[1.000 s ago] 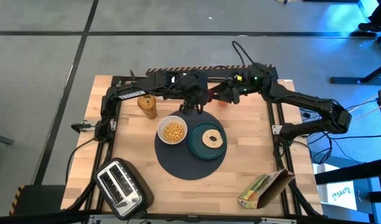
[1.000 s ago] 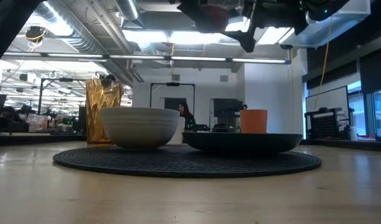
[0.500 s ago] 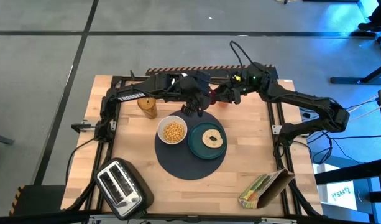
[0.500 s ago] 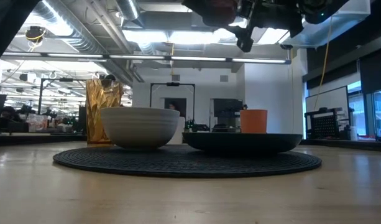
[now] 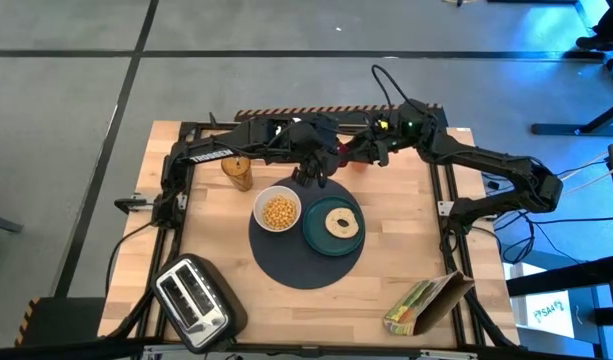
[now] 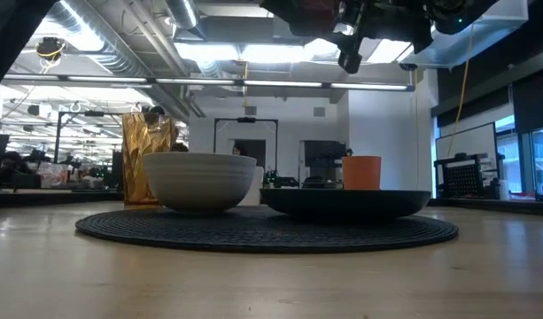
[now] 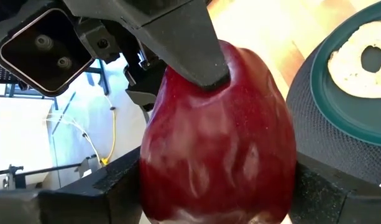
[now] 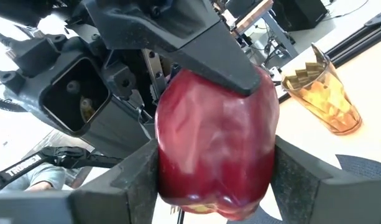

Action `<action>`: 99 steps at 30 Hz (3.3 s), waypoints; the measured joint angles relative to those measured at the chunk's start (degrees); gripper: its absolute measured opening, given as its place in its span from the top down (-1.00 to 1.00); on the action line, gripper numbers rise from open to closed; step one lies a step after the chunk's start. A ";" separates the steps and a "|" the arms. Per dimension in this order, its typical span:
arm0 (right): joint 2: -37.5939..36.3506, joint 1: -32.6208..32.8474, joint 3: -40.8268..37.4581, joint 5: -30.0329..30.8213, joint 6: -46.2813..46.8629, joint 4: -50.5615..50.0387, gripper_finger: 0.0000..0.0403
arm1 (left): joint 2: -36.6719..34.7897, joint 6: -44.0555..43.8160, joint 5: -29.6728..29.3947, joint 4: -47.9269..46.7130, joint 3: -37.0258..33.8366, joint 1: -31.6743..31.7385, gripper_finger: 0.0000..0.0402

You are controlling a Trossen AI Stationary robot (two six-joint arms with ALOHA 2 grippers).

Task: Arrange a breakfast setting
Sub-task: Put the red apple on the green plate

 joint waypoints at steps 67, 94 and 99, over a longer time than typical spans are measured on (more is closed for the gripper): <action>0.00 -0.36 -0.02 15.75 -40.58 24.44 -0.12 | -29.76 -57.36 8.50 88.35 -60.97 7.88 -0.93; 0.02 -0.31 -0.02 18.83 -49.28 22.01 -0.17 | -23.61 -63.00 9.72 99.92 -60.95 7.98 -0.60; 0.02 -0.31 -0.02 19.02 -49.15 22.03 -0.17 | -23.63 -62.99 9.49 99.80 -60.95 7.98 -0.51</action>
